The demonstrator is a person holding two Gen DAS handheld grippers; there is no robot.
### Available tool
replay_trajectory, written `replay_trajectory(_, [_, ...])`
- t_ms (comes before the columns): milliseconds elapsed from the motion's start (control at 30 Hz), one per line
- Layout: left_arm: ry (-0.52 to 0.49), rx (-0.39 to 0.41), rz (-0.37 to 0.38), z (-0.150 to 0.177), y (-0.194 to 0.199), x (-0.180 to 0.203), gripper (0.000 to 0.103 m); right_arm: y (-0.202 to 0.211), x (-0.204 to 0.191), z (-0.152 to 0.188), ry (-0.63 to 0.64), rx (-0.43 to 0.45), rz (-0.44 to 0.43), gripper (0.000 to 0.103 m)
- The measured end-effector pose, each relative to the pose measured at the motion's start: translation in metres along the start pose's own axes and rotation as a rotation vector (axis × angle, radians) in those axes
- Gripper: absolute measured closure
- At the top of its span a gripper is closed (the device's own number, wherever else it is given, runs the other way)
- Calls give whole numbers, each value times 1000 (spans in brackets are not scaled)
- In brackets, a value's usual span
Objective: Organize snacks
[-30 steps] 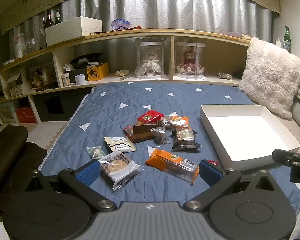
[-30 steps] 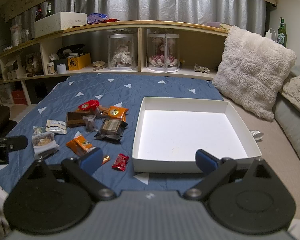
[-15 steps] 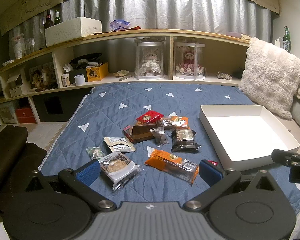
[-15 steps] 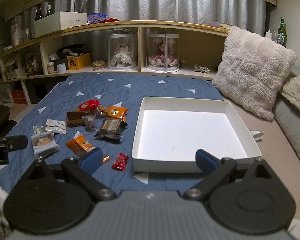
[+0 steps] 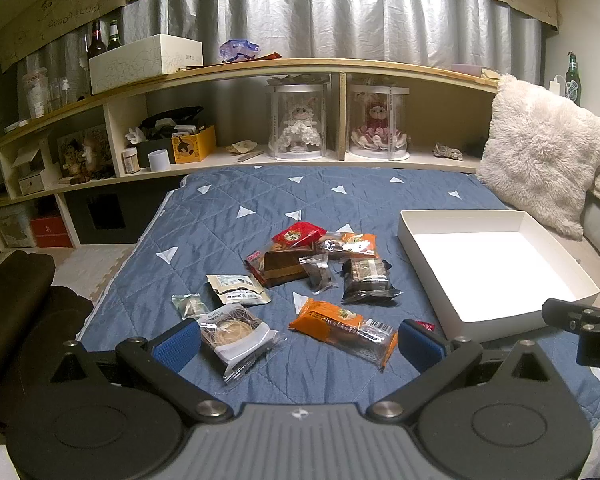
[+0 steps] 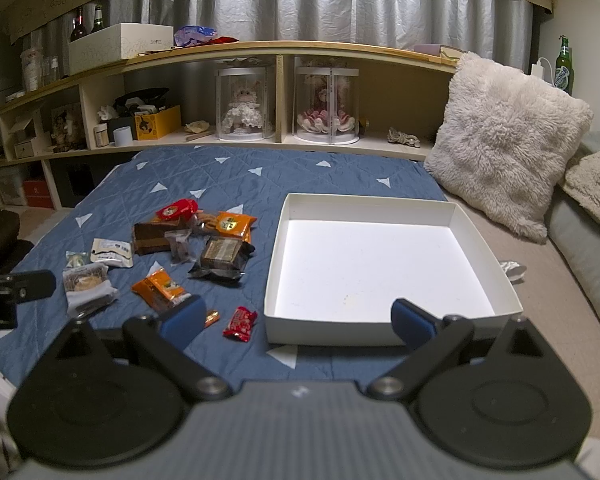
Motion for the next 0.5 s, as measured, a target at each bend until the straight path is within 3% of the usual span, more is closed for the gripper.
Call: replay_trajectory(500, [16,-18,-27,-8,-9,5,0,-5,-2,-2,0,-9,-25,3])
Point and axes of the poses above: each gripper's, at about its wrist camera, not at the fingertips, and y roughly against the way its jaws point, x to its right, z to its underside, the point moved 7 cm from there along -y, roughly the way its jaws point, and after that the axes turned 4 degrees about y, right-handed, at the moved point
